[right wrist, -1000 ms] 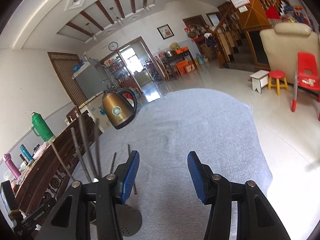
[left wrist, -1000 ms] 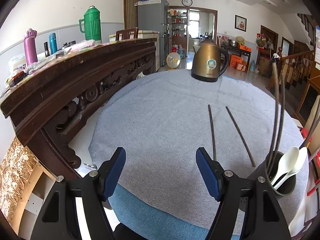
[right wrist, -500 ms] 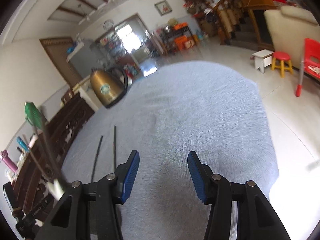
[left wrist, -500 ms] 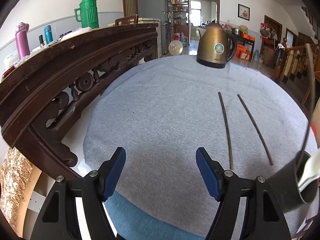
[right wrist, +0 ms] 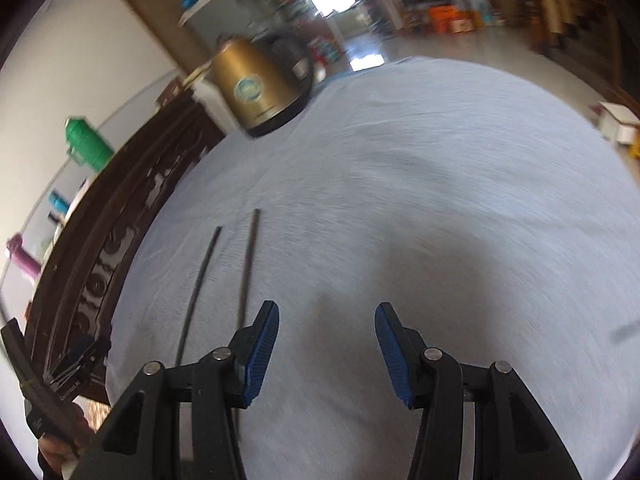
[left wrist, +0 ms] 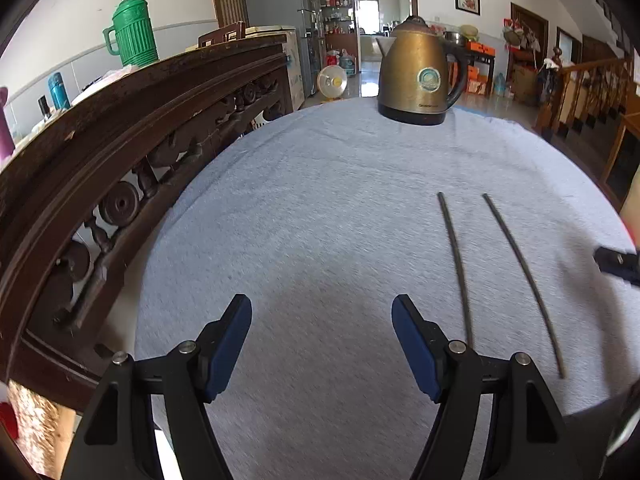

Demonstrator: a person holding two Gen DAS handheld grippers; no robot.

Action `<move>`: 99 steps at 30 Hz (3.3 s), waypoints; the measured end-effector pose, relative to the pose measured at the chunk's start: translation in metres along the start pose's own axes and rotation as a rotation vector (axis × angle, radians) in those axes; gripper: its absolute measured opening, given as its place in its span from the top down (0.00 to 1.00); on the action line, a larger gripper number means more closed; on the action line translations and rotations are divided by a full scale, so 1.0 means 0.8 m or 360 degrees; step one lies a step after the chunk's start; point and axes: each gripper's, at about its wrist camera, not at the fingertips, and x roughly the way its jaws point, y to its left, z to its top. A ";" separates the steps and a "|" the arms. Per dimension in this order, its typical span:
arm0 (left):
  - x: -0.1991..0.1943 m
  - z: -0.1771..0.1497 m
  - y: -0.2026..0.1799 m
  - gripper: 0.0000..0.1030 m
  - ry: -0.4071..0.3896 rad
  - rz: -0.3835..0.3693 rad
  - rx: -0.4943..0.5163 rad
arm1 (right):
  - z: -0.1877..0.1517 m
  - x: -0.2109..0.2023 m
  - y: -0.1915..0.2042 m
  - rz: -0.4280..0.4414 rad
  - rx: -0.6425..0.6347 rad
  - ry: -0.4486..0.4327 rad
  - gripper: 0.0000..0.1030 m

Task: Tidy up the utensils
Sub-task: 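Close the right tool on one chopstick while the left tool grasps the other, then lift both chopsticks and carry them over the mesh holder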

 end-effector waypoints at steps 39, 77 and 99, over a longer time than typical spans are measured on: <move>0.178 0.144 -0.108 0.40 0.0584 -0.0481 0.0205 | 0.036 0.084 0.030 -0.0221 -0.0290 0.0284 0.94; -0.082 0.088 -0.012 0.95 -0.0219 -0.0532 0.0000 | -0.066 -0.185 0.011 -0.0005 0.0146 -0.0570 0.94; -0.216 0.017 -0.028 0.95 -0.0544 -0.0443 0.0026 | -0.128 -0.285 0.058 -0.0013 0.0157 -0.0891 0.94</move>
